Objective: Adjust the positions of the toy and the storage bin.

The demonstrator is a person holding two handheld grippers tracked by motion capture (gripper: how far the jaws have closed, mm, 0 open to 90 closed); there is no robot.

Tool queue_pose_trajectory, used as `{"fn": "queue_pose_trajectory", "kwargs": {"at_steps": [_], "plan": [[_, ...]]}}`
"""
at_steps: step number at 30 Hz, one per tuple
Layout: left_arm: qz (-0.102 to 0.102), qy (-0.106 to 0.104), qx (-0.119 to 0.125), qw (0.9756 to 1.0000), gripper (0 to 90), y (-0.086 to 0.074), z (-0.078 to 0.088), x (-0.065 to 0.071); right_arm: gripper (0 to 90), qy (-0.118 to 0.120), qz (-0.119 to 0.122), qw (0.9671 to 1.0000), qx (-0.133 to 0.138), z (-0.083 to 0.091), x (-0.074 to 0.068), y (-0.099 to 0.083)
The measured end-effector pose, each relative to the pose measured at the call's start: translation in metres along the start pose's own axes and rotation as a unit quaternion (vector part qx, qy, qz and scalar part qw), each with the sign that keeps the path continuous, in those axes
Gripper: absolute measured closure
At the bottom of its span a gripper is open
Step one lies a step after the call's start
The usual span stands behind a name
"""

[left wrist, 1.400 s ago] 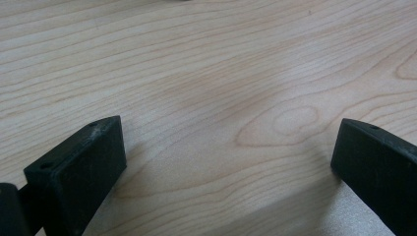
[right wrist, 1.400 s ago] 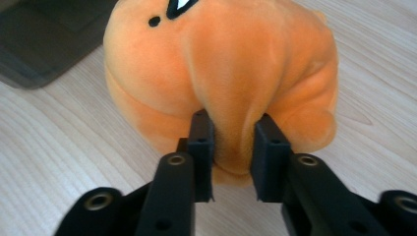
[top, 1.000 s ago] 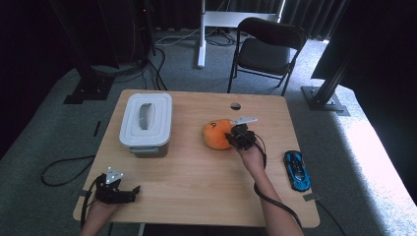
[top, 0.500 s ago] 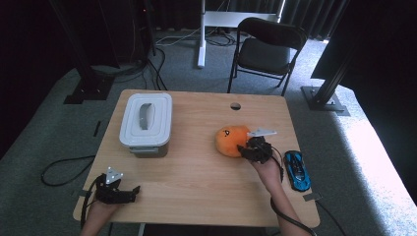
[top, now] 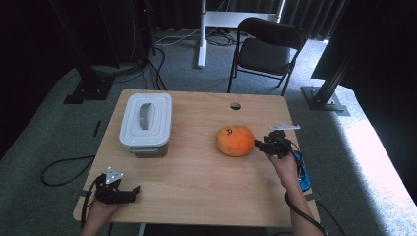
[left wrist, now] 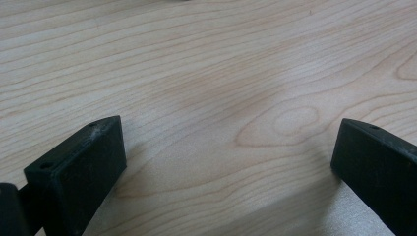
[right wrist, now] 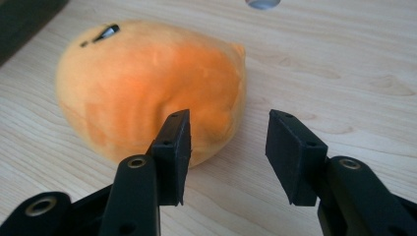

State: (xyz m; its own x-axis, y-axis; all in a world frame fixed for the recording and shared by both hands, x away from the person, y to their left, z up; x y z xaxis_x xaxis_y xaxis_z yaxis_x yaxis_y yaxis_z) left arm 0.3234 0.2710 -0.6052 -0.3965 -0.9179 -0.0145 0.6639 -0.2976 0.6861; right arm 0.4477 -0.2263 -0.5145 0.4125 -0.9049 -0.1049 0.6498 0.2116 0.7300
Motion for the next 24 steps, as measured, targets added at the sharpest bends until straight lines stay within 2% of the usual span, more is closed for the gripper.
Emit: {"fn": "queue_pose_trajectory", "kwargs": {"at_steps": [3, 4, 5, 7, 10, 15, 19, 24], "plan": [[0.000, 0.000, 0.000, 1.0000, 0.5, 0.000, 0.000, 0.000, 50.8, 0.005, -0.007, 1.0000, -0.005, -0.006, 0.002, 0.000], [0.000, 0.000, 0.000, 1.0000, 0.5, 0.000, 0.000, 0.000, 47.6, 0.008, -0.008, 0.9999, -0.008, -0.008, 0.002, 0.000], [0.000, 0.000, 0.000, 1.0000, 0.5, 0.000, 0.000, 0.000, 47.8, 0.016, -0.013, 0.9995, -0.023, -0.015, 0.002, -0.001], [0.000, 0.000, 0.000, 1.0000, 0.5, 0.000, 0.000, 0.000, 54.6, 0.023, -0.007, 0.9991, -0.033, -0.019, -0.001, -0.003], [0.000, 0.000, 0.000, 1.0000, 0.5, 0.000, 0.000, 0.000, 67.1, 0.031, 0.005, 0.9990, -0.034, -0.019, -0.005, -0.007], [0.000, 0.000, 0.000, 1.0000, 0.5, 0.000, 0.000, 0.000, 76.6, 0.041, 0.021, 0.9983, -0.037, -0.012, -0.016, -0.015], [0.000, 0.000, 0.000, 1.0000, 0.5, 0.000, 0.000, 0.000, 77.1, 0.047, 0.025, 0.9980, -0.033, -0.005, -0.026, -0.023], [0.000, 0.000, 0.000, 1.0000, 0.5, 0.000, 0.000, 0.000, 72.0, 0.062, 0.007, 0.9978, -0.023, 0.003, -0.044, -0.031]]}}
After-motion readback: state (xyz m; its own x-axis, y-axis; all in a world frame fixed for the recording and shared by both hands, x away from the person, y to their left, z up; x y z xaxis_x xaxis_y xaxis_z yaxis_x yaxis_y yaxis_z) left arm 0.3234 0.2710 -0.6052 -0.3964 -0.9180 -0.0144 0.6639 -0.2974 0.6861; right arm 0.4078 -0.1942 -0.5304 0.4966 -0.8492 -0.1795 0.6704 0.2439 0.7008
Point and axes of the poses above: each handheld gripper's, and its own axes: z roughly backward along the jaws, y roughly out of its top, x roughly to its right, the point moved 8 cm from there along -z, roughly forward along the jaws
